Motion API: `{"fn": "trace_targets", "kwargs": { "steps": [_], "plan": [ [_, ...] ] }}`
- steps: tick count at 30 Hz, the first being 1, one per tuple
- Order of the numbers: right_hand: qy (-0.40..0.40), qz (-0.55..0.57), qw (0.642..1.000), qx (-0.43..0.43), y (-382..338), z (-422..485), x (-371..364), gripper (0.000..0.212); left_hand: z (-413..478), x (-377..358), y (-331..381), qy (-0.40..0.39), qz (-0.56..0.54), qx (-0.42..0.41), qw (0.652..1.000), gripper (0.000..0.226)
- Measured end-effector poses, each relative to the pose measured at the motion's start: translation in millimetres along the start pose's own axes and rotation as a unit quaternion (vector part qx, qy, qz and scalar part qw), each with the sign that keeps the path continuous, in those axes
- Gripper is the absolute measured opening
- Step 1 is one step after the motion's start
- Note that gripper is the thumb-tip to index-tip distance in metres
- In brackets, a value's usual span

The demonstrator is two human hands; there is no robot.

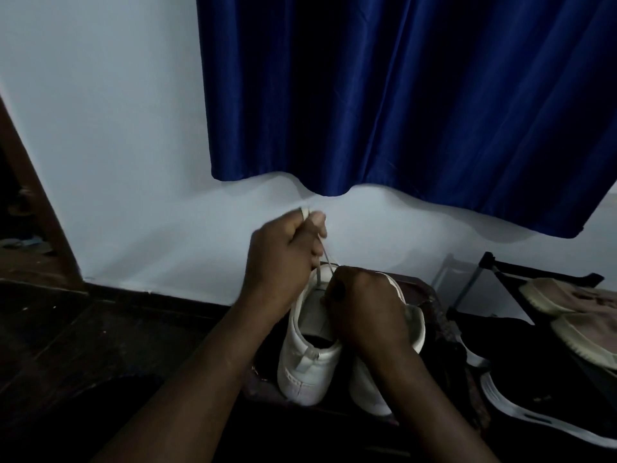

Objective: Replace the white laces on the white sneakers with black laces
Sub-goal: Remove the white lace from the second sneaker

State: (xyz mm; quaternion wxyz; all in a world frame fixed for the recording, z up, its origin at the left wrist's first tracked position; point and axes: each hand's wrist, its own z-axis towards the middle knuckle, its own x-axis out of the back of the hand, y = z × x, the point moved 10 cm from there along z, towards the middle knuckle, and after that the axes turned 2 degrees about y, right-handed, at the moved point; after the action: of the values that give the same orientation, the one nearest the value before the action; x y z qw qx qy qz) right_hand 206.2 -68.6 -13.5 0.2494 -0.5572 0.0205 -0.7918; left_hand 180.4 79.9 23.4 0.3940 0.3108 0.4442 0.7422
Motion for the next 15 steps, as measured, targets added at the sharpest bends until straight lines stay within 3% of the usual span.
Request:
{"fn": "trace_targets", "kwargs": {
  "steps": [6, 11, 15],
  "plan": [
    [0.023, 0.033, 0.999, -0.036, 14.9, 2.9, -9.4, 0.035, -4.0, 24.8, 68.4, 0.059, -0.180, -0.099, 0.977, 0.034],
    [0.020, 0.036, 0.999, -0.036, 17.2, 4.9, -16.2, 0.038, -5.6, 50.5, 131.6, 0.057, -0.274, -0.195, 0.940, 0.034],
    [0.014, 0.034, 0.999, -0.033, 17.9, 3.5, -16.9, 0.034, 14.0, 69.4, 130.2, 0.067, -0.277, -0.176, 0.942, 0.032]
  ]
}}
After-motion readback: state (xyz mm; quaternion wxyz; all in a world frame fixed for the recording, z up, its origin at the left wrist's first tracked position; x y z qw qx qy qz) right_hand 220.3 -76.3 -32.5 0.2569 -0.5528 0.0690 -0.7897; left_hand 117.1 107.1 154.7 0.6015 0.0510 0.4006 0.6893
